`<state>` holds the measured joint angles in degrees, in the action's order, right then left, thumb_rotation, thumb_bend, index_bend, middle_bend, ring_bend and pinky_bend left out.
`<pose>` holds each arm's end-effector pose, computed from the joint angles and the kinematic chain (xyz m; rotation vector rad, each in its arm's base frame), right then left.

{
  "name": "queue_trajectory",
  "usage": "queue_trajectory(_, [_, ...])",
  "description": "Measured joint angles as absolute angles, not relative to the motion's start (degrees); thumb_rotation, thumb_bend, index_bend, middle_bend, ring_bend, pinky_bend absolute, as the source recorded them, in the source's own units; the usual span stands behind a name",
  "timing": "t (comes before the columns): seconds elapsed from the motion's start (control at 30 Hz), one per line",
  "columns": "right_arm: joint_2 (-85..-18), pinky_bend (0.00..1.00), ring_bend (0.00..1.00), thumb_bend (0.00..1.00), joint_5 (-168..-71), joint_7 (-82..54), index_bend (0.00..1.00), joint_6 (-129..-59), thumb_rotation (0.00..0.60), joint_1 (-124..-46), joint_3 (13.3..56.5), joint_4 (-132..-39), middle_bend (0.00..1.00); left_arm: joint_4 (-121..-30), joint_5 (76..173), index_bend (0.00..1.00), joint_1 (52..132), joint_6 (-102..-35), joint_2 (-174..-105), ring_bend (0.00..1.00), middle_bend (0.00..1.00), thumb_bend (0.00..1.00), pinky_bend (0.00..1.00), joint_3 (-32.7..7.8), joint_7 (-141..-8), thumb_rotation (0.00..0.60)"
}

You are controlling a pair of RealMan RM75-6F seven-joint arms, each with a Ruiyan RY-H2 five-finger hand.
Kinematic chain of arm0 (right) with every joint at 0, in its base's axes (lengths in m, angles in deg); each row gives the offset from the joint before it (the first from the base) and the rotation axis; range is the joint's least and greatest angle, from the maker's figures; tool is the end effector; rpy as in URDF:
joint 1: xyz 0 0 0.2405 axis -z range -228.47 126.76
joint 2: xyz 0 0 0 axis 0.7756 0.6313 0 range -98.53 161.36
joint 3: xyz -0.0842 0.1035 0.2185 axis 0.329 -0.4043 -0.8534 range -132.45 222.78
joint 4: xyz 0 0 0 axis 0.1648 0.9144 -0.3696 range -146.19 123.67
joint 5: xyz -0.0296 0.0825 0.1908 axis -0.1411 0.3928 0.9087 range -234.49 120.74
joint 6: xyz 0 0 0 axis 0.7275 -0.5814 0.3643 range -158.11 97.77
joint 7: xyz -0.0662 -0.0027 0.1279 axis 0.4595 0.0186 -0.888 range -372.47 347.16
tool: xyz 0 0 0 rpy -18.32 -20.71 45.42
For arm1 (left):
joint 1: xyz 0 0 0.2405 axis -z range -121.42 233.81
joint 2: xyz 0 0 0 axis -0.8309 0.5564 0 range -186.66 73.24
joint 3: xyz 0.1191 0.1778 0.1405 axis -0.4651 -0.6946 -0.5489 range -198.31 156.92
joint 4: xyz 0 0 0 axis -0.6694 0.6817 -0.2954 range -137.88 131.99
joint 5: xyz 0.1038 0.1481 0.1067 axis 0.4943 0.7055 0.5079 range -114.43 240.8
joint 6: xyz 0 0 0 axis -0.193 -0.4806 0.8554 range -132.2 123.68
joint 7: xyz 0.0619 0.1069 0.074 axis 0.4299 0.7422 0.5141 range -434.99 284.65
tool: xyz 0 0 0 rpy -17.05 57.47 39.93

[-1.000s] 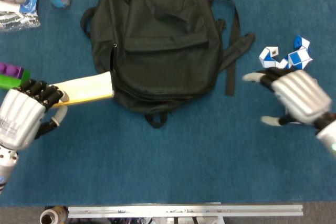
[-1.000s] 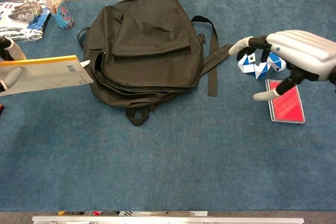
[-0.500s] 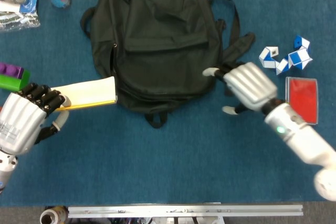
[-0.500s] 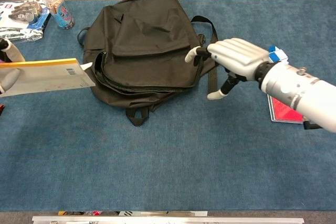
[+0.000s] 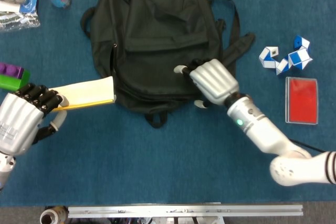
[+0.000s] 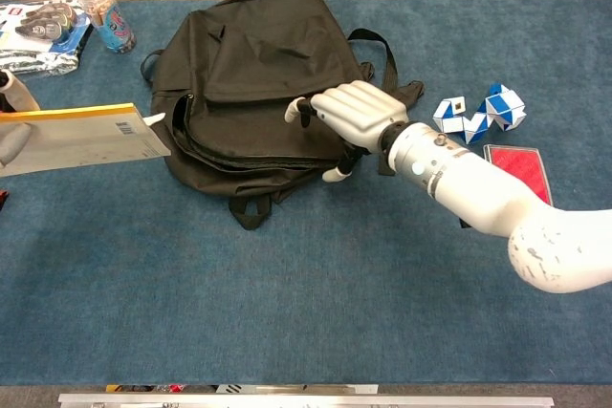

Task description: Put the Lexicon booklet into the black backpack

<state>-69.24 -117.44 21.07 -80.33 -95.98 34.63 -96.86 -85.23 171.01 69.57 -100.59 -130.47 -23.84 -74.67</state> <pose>-0.0898 -0.3013 -0.0910 2.1057 -0.9176 0.8847 -0.2498 0.1880 0.1100 -1.7269 -0.5666 -1.2857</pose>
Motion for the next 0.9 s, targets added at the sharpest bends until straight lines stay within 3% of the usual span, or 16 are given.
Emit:
queue_trajectory(0.27, [-71.44, 0.37, 0.25, 0.12, -115.25, 21.32, 0.25, -80.25, 0.6, -98.79, 33.31, -93.62, 0.33, -84.55, 171.14, 0.66, 69.36, -101.04, -130.42, 0.51, 0.61, 0.42, 0.53, -23.7, -75.66, 0.6])
queue_trajectory(0.57, [-70.69, 0.37, 0.25, 0.31, -111.08, 22.07, 0.25, -79.96, 0.6, -100.77, 31.57, -91.63, 0.34, -84.57, 171.4, 0.66, 69.42, -100.77, -130.71, 0.51, 0.61, 0.42, 0.53, -23.58, -75.67, 0.6])
queue_trajectory(0.9, [-69.13, 0.37, 0.25, 0.33, -106.9, 22.7, 0.26, -79.01, 0.6, -103.52, 30.36, -91.41, 0.35, -84.95, 171.58, 0.66, 69.44, -100.4, -130.57, 0.51, 0.61, 0.42, 0.53, -23.59, -75.3, 0.6])
